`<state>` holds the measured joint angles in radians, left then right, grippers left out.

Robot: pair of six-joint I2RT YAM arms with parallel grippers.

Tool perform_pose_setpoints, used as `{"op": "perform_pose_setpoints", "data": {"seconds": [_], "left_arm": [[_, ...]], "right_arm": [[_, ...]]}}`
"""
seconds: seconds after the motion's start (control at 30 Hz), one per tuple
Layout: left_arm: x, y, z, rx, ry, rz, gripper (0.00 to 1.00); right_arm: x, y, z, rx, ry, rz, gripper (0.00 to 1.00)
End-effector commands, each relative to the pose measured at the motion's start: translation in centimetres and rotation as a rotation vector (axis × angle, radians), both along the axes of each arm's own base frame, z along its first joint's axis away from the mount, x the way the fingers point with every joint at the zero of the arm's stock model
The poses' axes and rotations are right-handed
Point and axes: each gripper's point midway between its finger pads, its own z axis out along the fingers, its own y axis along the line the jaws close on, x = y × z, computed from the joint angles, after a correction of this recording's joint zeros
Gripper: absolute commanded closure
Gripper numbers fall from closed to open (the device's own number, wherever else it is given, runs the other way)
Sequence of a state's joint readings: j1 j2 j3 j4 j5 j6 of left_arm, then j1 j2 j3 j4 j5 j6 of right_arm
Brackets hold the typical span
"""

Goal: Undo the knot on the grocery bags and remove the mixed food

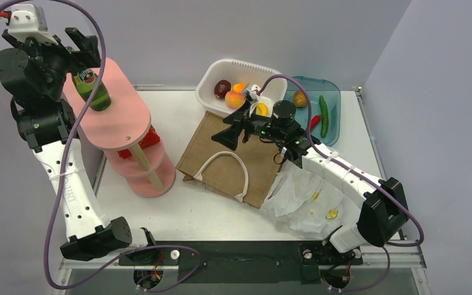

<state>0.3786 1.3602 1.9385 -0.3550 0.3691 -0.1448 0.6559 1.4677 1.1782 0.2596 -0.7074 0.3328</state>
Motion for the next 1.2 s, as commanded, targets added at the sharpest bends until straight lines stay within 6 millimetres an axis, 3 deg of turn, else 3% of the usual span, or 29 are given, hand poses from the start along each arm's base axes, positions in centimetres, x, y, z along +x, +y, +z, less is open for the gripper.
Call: {"op": "perform_pose_setpoints", "data": {"seconds": [0.0, 0.2, 0.33, 0.5, 0.67, 0.8, 0.93, 1.03, 1.17], "left_arm": [[-2.7, -0.5, 1.9, 0.029, -0.064, 0.036, 0.03], [-6.0, -0.6, 2.4, -0.007, -0.129, 0.099, 0.03], [-8.1, -1.0, 1.5, -0.024, -0.139, 0.120, 0.03], [-9.7, -1.8, -1.3, -0.062, -0.090, 0.113, 0.03], [-11.7, -4.7, -4.4, -0.045, -0.009, 0.000, 0.03], [-13.8, -8.4, -7.2, 0.032, 0.069, -0.175, 0.03], [-16.3, -11.9, -10.6, 0.088, 0.169, -0.349, 0.03], [-18.2, -13.3, -13.0, 0.174, 0.222, -0.427, 0.03], [-20.1, -14.4, -17.0, 0.247, 0.338, -0.523, 0.03]], "right_arm": [[-0.9, -0.2, 2.5, 0.042, -0.067, 0.019, 0.07], [-0.9, -1.3, 2.7, 0.020, -0.091, 0.001, 0.06], [-0.6, -2.3, 2.6, -0.002, -0.100, -0.019, 0.05], [-0.2, -3.5, 2.3, -0.032, -0.096, -0.042, 0.05], [-0.3, -5.0, 0.8, -0.118, -0.118, -0.058, 0.05], [-1.0, -6.4, -1.3, -0.217, -0.112, -0.056, 0.05], [-2.2, -7.8, -5.0, -0.392, -0.135, -0.025, 0.05], [-3.3, -9.3, -9.0, -0.549, -0.149, 0.003, 0.05], [-4.3, -10.3, -11.8, -0.636, -0.136, 0.028, 0.05]]}}
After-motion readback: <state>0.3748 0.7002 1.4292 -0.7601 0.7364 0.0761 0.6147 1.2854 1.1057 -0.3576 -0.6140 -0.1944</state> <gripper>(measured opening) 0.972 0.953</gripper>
